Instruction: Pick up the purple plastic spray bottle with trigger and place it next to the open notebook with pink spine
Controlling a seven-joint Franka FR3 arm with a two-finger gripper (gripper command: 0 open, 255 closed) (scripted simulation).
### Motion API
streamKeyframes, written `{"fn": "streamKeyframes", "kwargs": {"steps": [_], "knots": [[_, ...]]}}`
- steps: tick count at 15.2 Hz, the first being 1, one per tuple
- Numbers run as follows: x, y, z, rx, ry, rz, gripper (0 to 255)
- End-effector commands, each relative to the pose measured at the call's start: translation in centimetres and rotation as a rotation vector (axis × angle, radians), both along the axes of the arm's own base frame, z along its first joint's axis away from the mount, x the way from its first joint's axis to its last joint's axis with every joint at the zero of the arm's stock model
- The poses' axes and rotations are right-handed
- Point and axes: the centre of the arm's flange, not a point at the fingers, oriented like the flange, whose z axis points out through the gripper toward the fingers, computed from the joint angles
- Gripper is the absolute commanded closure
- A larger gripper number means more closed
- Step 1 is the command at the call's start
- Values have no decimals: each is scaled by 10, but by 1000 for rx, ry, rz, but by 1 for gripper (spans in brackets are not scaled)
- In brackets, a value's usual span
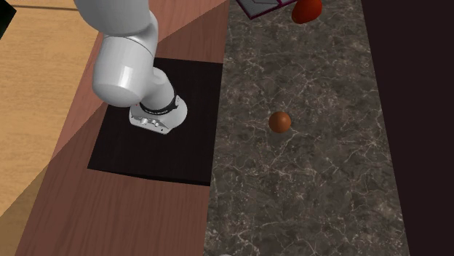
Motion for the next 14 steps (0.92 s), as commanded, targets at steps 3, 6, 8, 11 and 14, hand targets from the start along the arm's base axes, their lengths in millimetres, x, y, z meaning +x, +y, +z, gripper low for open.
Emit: {"fn": "streamKeyframes", "kwargs": {"steps": [3,6,8,11,14], "knots": [[3,6,-18,0,-1,-2,255],[3,6,-34,0,-1,-2,255],[3,6,-44,0,-1,-2,255],[3,6,-60,0,-1,-2,255],[3,6,-76,0,-1,-2,255]]}}
